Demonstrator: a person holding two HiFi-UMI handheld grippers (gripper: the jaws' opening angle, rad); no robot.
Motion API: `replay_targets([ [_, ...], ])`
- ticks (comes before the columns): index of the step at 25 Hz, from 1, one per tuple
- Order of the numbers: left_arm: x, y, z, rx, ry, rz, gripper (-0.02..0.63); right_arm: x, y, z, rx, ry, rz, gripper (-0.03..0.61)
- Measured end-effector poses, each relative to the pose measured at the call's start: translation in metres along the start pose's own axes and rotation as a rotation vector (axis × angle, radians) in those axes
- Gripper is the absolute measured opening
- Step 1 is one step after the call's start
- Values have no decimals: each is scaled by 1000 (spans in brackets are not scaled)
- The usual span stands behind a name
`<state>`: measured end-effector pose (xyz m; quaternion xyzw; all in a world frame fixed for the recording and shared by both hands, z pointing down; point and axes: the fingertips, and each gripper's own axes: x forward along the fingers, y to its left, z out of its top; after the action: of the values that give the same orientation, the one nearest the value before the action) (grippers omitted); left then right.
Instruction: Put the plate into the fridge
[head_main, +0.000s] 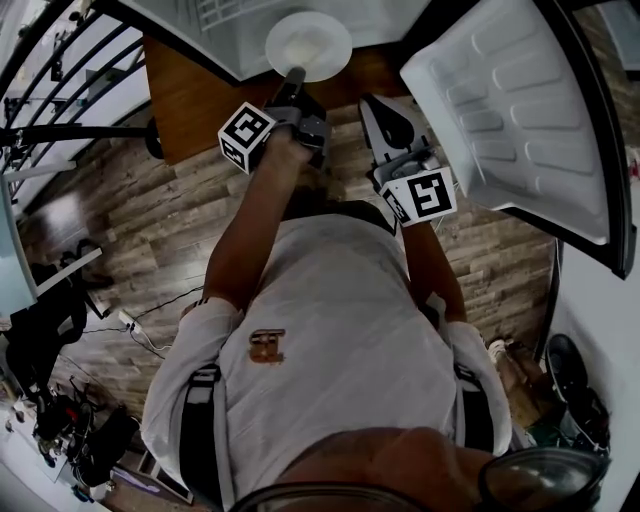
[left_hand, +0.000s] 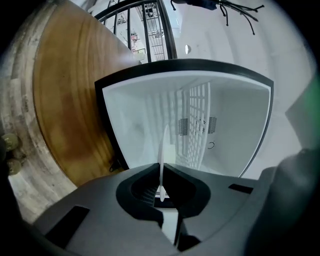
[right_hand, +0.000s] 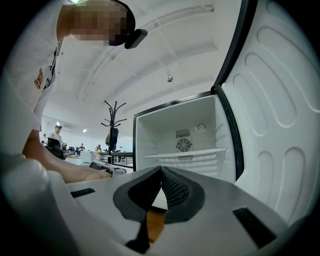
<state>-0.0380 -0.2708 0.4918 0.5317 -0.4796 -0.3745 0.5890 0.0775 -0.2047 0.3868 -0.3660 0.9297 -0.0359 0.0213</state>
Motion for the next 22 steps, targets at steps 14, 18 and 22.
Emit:
replay_targets([
  [14,44,24,11,2,21,56,29,10,-1,4,-16,17,-35,34],
  [18,52,29,13,9,25,73,29,11,0,4,-15,22,-41,34],
  [22,60,37,17,11,24,94,29,13,0,2,-15,27,-46,34],
])
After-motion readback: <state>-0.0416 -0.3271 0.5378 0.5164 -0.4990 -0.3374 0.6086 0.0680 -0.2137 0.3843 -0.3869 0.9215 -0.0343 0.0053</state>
